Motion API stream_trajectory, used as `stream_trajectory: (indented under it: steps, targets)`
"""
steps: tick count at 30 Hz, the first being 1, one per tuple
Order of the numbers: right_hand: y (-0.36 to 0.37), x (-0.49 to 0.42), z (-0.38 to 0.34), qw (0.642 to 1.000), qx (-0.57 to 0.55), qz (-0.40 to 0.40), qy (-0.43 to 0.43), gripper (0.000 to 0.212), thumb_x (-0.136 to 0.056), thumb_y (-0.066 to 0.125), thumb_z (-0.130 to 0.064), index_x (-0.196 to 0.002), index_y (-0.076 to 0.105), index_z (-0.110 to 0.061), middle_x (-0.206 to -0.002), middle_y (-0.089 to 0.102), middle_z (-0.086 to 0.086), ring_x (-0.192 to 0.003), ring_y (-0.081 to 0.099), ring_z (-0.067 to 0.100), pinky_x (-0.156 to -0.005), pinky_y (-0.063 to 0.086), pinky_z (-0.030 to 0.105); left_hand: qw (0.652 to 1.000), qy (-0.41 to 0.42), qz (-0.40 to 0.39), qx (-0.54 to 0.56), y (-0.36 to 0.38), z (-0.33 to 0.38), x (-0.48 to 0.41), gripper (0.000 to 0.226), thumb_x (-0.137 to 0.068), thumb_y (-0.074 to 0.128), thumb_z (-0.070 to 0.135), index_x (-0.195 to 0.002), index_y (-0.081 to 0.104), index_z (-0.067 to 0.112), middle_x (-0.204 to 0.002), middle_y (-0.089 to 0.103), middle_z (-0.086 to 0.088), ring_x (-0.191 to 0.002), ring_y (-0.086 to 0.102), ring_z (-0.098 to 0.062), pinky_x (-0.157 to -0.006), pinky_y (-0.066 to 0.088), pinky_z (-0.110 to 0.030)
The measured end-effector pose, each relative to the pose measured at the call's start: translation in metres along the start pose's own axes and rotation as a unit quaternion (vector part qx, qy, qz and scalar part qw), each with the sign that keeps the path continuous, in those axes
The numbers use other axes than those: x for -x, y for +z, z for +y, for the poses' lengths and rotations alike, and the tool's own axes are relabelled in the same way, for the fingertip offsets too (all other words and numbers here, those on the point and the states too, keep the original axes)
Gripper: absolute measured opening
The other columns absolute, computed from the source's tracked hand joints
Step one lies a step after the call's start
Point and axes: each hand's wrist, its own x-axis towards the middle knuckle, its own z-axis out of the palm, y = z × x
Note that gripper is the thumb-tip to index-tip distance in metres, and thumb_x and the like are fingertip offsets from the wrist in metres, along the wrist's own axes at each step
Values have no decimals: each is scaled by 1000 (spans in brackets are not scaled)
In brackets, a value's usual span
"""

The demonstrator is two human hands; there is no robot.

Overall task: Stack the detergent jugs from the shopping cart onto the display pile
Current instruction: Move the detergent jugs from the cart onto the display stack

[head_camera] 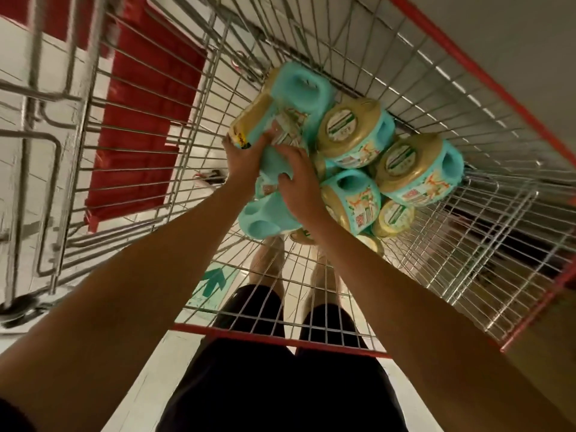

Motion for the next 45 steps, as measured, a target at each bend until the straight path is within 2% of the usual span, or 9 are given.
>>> stream_trajectory:
  steps: [4,9,17,21,24,27,34,40,45]
  targets:
    - [-36,5,-2,999,-41,26,4,31,-106,56,-4,-137,58,-1,-140,57,18,-130,57,31,-110,51,50,995,3,-95,-15,-32,13,33,67,-83,85,37,-138,50,22,-127,71,-9,-110,74,-29,-82,65,-54]
    - [-71,23,-10,985,-132,76,83,31,-111,53,-21,-137,60,-4,-135,62,12,-117,61,17,-94,48,17,967,-41,-251,16,-70,41,93,64,-89,78,37,-144,56,11,-133,71,-17,-122,70,-38,-86,63,-52]
    - [-113,122,-36,913,-369,3,177,56,-105,41,-66,-108,83,-29,-114,77,10,-104,74,28,-94,59,45,897,-97,-429,-51,-91,74,173,87,-61,96,60,-127,66,12,-123,76,-16,-115,74,-34,-87,63,-44]
    - [-128,180,-33,888,-429,49,156,59,-99,41,-76,-108,83,-36,-111,81,6,-101,79,25,-81,65,44,895,-87,-434,-57,-66,73,224,96,-65,90,69,-139,64,14,-137,69,-20,-126,68,-39,-96,60,-53]
    - [-139,221,-23,869,-461,115,137,57,-97,42,-78,-115,80,-39,-121,78,10,-112,75,33,-97,60,58,897,-68,-431,-72,-40,67,268,106,-70,82,74,-150,54,11,-144,63,-23,-132,62,-43,-106,52,-63]
    - [-152,265,-6,853,-474,176,128,77,-97,40,-81,-139,67,-23,-132,72,17,-123,69,40,-106,53,65,899,-42,-427,-88,-18,53,310,77,-80,70,73,-133,72,18,-135,70,-19,-124,68,-41,-90,62,-54]
    - [-171,397,63,805,-525,266,73,75,-95,38,-78,-121,75,-18,-104,80,5,-96,78,24,-75,64,36,842,-43,-503,-192,18,-14,411,62,-79,62,76,-115,83,30,-127,76,-12,-114,75,-31,-80,65,-44]
    - [-179,510,132,772,-538,333,63,66,-100,31,-79,-105,80,-35,-105,79,7,-100,78,27,-87,64,48,796,-23,-543,-266,33,-99,495,82,-66,76,84,-125,78,27,-136,71,-16,-124,69,-38,-100,58,-58]
    - [-190,596,185,743,-532,401,55,71,-103,29,-72,-122,71,-19,-111,79,12,-104,77,32,-90,65,51,761,-17,-569,-311,50,-167,559,63,-95,48,75,-124,79,28,-132,74,-12,-121,72,-33,-87,63,-46]
